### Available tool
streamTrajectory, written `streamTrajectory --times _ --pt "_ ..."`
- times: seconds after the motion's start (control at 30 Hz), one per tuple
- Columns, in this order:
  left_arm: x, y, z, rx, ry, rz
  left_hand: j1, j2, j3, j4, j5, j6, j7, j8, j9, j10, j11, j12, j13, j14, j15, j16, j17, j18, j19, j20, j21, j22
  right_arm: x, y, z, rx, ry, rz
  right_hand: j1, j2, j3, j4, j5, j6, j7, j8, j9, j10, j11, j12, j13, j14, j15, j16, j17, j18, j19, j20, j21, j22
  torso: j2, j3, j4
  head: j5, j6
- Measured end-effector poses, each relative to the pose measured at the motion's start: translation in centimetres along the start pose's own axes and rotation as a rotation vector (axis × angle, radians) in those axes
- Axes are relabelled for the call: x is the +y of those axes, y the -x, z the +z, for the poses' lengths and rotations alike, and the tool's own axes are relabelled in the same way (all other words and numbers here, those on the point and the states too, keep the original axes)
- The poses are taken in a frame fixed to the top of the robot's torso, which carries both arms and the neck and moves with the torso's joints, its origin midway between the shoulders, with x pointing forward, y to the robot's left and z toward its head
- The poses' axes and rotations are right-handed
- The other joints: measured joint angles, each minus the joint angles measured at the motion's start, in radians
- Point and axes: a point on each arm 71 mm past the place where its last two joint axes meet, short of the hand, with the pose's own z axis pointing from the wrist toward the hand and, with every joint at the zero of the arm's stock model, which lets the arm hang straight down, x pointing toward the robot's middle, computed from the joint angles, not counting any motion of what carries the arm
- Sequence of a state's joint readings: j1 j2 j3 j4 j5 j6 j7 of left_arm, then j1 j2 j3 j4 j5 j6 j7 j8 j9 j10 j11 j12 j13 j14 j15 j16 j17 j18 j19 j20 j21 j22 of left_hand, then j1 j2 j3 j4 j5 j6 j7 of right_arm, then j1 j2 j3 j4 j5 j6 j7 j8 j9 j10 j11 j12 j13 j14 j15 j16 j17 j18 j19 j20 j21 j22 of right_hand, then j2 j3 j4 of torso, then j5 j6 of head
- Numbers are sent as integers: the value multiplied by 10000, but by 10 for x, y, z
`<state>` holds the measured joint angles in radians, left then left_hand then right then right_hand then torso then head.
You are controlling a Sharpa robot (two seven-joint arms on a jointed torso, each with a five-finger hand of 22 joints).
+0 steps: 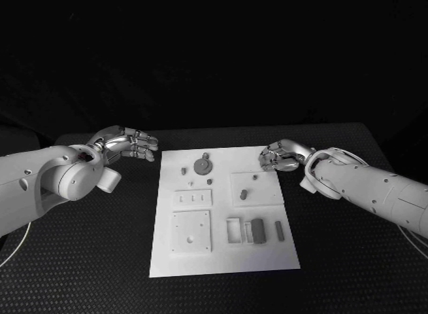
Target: Assemble the parts on the task board
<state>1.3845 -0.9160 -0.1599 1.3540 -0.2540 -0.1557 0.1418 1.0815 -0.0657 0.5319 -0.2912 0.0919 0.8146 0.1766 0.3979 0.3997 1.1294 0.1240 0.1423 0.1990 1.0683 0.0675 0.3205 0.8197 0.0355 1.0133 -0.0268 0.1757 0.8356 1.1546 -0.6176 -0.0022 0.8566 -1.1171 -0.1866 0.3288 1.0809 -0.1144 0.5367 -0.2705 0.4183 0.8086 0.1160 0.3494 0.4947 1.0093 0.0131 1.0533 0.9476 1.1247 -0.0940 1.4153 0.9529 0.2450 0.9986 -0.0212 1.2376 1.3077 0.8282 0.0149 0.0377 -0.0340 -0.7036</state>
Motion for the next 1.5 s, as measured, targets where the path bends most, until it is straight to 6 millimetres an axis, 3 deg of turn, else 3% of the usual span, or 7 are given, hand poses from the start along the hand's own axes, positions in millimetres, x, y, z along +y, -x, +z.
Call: streamTrajectory --times 0.2,0.33,0.43,0.73,1.17,1.37,1.5 --pt "0 0 0 3 3 0 0 0 0 0 0 0 0 -37 0 -4 -4 0 -1 0 0 0 9 0 0 0 0 0 0 0 0 -3 4 2 -53 53 0 0 0 6 -6 -1 36 1 -1 42 -11 0 0 0 9 -35 -1 1 0 0 0 -1 6 -14 -10" --pt "0 0 0 -1 5 0 0 0 0 0 0 0 0 -37 -1 -4 -4 0 -1 0 0 0 9 0 0 0 0 0 0 0 0 -21 -10 -4 -63 63 27 27 0 223 -121 139 108 3 -3 45 -28 0 1 0 21 -34 -1 1 9 -1 0 -4 11 -25 -22" --pt "0 1 -1 -12 8 0 0 0 0 0 0 0 0 -37 -1 -5 -5 0 -1 0 0 0 9 0 0 0 0 0 -1 1 0 -50 -23 -11 -68 227 28 28 0 453 -206 247 168 4 -3 87 -46 1 1 0 25 -35 -1 2 46 -1 1 -3 11 -26 -28" --pt "0 1 -1 -1 1 -4 0 0 0 0 0 0 0 -37 -2 -6 -5 0 8 0 0 -39 18 -1 0 0 0 8 -1 1 1 -89 -11 -5 -146 386 27 26 -1 812 -417 406 336 5 -4 124 -84 1 1 1 31 -35 -2 4 96 -2 5 -5 10 -23 -55" --pt "0 0 -2 39 -13 17 0 0 -27 27 0 36 37 -37 42 37 29 0 50 0 0 -39 60 0 0 0 -40 22 1 1 0 -218 55 -28 -120 488 42 41 -2 954 -465 462 371 43 -43 123 -107 35 -31 2 39 -35 -17 20 98 -3 2 -3 4 -12 -36" --pt "-4 -2 1 116 -16 287 -201 -41 -169 64 -40 295 -77 6 109 390 -153 74 170 297 -106 -79 209 -115 199 -156 -37 116 15 19 3 -534 369 -147 -119 487 42 41 -2 954 -465 461 371 42 -42 122 -119 35 -32 2 38 -35 -17 21 98 4 -11 -7 -23 12 57" --pt "-8 -10 10 257 -22 675 -718 4 -634 51 39 779 -254 160 203 901 -365 247 334 784 -320 119 496 51 641 -312 238 318 34 39 10 -830 748 -396 -118 486 42 41 -2 953 -464 460 372 43 -43 121 -119 35 -32 2 37 -35 -17 21 98 4 -43 -19 -55 5 139"
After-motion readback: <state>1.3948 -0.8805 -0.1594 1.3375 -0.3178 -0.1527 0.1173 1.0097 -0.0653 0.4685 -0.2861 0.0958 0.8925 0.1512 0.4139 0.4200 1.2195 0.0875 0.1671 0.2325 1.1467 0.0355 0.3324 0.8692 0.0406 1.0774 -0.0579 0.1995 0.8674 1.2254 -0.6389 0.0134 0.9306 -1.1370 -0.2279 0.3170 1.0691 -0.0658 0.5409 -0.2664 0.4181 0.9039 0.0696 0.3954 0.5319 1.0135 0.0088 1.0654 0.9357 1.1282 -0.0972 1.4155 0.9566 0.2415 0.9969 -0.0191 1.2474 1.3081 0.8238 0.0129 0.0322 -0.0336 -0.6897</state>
